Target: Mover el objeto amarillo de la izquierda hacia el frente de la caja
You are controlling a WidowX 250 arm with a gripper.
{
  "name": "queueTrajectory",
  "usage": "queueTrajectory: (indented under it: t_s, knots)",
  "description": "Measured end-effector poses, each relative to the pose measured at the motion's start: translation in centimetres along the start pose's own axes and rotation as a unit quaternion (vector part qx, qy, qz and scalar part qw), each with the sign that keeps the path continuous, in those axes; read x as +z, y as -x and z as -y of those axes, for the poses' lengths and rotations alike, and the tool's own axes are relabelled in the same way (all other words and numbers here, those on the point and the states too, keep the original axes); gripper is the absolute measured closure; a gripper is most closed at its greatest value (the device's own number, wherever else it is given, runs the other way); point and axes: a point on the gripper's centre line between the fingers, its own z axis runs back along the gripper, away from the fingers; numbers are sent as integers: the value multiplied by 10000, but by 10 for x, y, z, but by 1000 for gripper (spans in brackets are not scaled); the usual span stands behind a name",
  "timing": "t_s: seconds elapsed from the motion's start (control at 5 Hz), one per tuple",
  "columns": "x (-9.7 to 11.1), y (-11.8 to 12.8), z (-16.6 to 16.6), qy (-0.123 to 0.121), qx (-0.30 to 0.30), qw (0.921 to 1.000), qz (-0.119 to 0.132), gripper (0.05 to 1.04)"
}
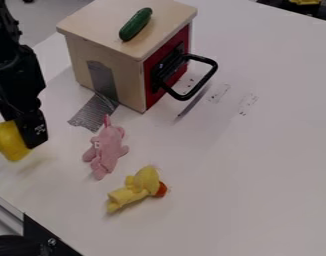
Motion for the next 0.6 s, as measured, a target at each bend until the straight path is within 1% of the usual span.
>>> queueTrajectory:
  t_s: [0.2,0.4,0.6]
  knots:
    - [26,-28,39,103,524,9984,174,319]
    - [45,-63,73,269,729,9964,332,318]
    - [62,-104,113,232,997,9932,552,319]
